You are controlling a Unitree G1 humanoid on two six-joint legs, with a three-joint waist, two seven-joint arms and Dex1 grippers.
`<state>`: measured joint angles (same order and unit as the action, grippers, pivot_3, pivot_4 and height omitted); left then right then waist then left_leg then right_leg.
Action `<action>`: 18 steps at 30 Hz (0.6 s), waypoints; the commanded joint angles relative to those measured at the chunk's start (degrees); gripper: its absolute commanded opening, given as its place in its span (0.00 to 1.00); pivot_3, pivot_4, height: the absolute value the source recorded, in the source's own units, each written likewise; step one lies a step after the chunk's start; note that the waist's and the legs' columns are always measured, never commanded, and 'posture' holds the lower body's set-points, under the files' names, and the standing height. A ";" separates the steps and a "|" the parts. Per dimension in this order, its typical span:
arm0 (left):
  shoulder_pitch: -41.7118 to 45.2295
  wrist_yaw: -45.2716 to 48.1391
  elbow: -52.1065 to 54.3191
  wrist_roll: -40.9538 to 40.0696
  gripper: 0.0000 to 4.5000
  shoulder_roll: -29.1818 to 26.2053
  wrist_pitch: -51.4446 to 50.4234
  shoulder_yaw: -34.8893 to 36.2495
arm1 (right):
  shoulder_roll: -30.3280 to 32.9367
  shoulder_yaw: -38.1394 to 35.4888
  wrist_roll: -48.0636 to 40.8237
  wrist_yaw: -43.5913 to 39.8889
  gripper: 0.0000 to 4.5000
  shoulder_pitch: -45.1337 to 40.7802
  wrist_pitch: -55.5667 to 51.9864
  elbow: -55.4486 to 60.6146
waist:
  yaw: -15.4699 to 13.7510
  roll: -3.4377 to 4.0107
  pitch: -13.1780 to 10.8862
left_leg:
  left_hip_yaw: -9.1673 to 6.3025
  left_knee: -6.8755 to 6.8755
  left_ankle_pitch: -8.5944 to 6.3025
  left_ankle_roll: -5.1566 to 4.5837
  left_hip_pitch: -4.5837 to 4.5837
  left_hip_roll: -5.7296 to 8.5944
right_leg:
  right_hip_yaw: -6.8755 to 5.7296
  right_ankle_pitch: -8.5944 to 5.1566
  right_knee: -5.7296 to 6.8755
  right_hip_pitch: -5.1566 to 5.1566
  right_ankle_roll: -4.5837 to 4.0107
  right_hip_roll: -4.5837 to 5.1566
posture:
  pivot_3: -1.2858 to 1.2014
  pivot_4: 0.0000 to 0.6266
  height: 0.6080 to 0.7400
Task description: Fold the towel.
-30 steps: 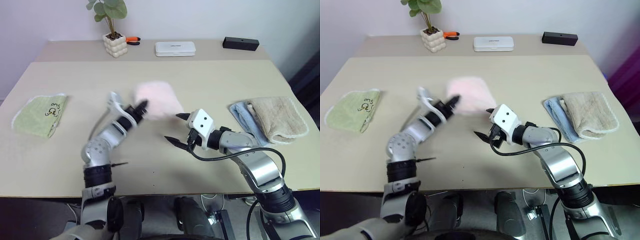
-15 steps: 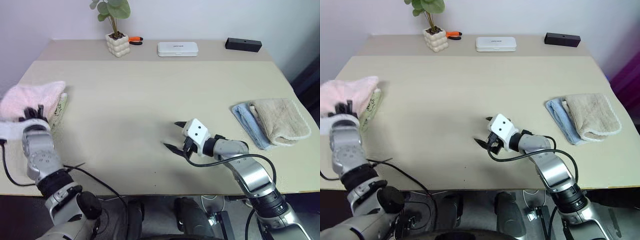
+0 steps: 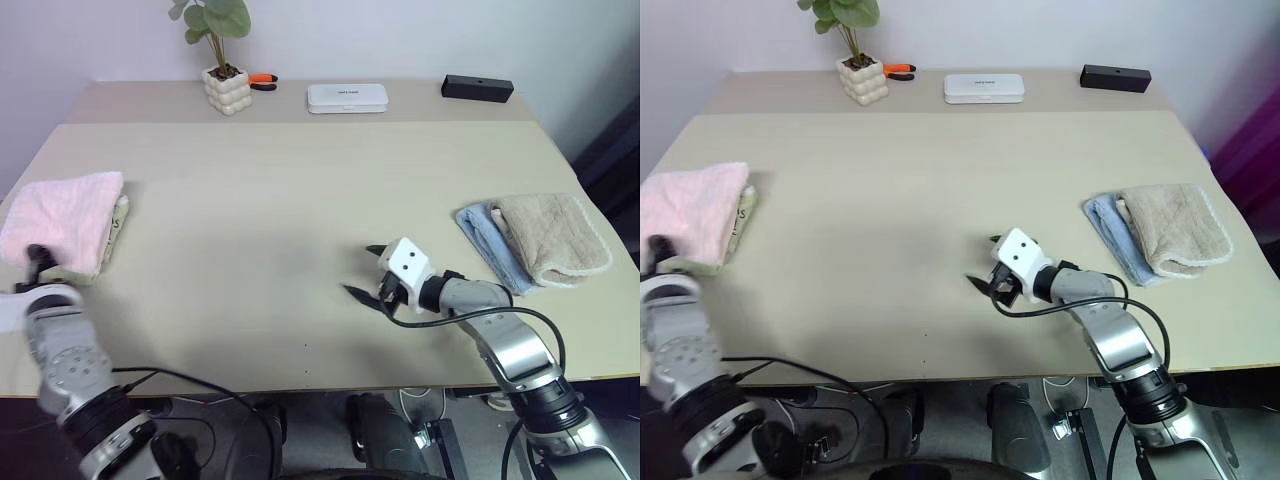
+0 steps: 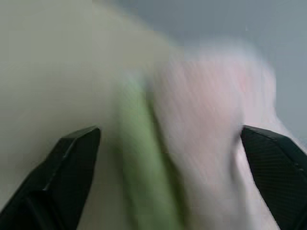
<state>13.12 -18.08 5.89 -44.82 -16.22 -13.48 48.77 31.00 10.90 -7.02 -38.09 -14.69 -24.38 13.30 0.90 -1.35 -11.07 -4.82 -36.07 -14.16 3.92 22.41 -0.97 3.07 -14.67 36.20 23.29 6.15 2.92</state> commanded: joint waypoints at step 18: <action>-6.64 44.74 9.29 20.60 0.99 -13.92 -3.00 -46.34 | -4.49 -16.72 -3.01 13.66 1.00 4.04 -4.34 3.32 | 0.56 0.18 0.01 | 0.08 0.16 0.00 0.00 0.01 -0.09 | 0.20 -0.02 0.07 0.14 -0.08 -0.16 | 0.52 0.24 0.98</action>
<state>6.29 25.13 14.22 -24.51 -29.78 -17.90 1.79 26.33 -3.68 -9.53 -25.08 -10.23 -29.61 13.83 1.46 -1.17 -11.06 -4.73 -35.97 -14.16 3.92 22.46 -1.06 3.27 -14.69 36.26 23.43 6.06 2.77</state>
